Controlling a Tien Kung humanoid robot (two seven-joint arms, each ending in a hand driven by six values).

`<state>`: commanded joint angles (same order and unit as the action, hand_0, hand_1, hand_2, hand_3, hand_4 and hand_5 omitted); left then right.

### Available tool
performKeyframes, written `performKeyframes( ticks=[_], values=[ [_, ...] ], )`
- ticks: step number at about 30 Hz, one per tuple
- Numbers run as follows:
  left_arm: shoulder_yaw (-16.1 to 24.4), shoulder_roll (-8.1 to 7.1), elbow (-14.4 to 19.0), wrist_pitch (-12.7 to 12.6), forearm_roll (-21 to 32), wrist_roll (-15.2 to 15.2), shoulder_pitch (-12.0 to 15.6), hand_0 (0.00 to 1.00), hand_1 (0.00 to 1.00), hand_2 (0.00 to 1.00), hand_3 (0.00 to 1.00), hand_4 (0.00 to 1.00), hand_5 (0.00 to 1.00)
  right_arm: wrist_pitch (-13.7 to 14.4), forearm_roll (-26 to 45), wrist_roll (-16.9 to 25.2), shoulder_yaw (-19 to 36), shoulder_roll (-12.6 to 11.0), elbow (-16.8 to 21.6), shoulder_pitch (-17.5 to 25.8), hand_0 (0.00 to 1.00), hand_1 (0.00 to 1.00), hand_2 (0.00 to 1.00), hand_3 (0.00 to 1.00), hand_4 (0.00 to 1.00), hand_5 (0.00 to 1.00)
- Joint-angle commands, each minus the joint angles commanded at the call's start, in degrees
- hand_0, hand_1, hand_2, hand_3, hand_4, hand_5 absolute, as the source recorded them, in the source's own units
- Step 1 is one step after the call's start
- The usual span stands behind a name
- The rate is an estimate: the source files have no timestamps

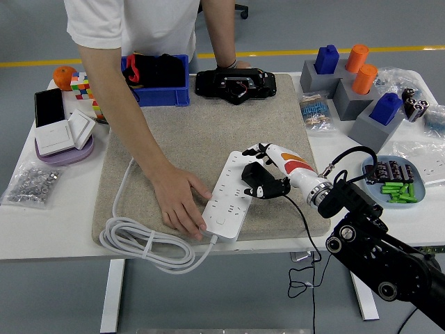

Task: Press the white button,pick up the black plug,place it near the board,insert it into the board

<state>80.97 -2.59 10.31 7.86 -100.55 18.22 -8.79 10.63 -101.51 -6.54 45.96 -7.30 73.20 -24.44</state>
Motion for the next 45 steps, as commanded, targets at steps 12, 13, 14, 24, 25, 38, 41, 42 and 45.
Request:
performKeyframes(
  ticks=[12, 13, 14, 24, 25, 38, 41, 42, 45],
  values=[
    [-0.17, 0.03, 0.0, -0.03, -0.17, -0.06, -0.1, 0.687, 0.635, 0.611, 0.634, 0.539, 0.178, 4.55, 3.21, 10.79, 3.9, -2.6, 4.35, 5.76, 0.71, 0.755, 0.724, 0.698, 0.99, 0.156],
    [-0.22, 0.02, 0.0, -0.05, -0.05, -0.06, -0.08, 0.687, 0.634, 0.611, 0.634, 0.538, 0.178, 4.64, 3.41, 11.23, 3.95, -2.87, 4.54, 6.22, 0.715, 0.748, 0.707, 0.675, 0.984, 0.169],
    [-0.2, 0.02, 0.0, -0.08, 0.01, -0.07, -0.07, 0.687, 0.634, 0.611, 0.634, 0.538, 0.178, 4.67, 3.56, 11.54, 3.96, -3.15, 4.62, 6.65, 0.715, 0.748, 0.707, 0.675, 0.984, 0.169],
    [-0.28, 0.11, 0.0, -0.07, -0.21, -0.11, -0.03, 0.687, 0.634, 0.611, 0.635, 0.535, 0.177, 4.58, 3.81, 12.48, 2.8, -3.94, 4.0, 9.05, 0.719, 0.746, 0.699, 0.665, 0.984, 0.174],
    [-0.29, 0.12, 0.0, -0.04, -0.33, -0.12, -0.02, 0.687, 0.634, 0.611, 0.634, 0.535, 0.181, 4.54, 3.6, 12.51, 2.73, -3.86, 3.74, 9.12, 0.722, 0.743, 0.697, 0.653, 0.986, 0.183],
    [-0.41, 0.16, 0.0, -0.03, 0.11, -0.18, -0.15, 0.687, 0.634, 0.611, 0.635, 0.532, 0.181, 4.09, 3.04, 12.7, 1.75, -4.45, 2.36, 9.38, 0.721, 0.742, 0.694, 0.649, 0.963, 0.194],
    [-0.47, 0.16, 0.0, -0.03, 0.18, -0.19, -0.26, 0.687, 0.634, 0.611, 0.635, 0.532, 0.181, 4.08, 3.24, 12.73, 1.36, -4.29, 1.93, 9.08, 0.721, 0.742, 0.694, 0.649, 0.963, 0.194],
    [-0.41, 0.16, 0.0, -0.05, 0.16, -0.19, -0.29, 0.687, 0.634, 0.611, 0.635, 0.532, 0.181, 4.08, 3.3, 12.73, 1.26, -4.24, 1.81, 8.95, 0.721, 0.742, 0.694, 0.649, 0.963, 0.194],
    [-0.43, 0.16, 0.0, -0.07, 0.2, -0.22, -0.34, 0.688, 0.634, 0.611, 0.633, 0.533, 0.182, 4.07, 3.46, 12.73, 0.88, -4.16, 1.63, 8.62, 0.72, 0.74, 0.694, 0.647, 0.958, 0.198]
  ],
)
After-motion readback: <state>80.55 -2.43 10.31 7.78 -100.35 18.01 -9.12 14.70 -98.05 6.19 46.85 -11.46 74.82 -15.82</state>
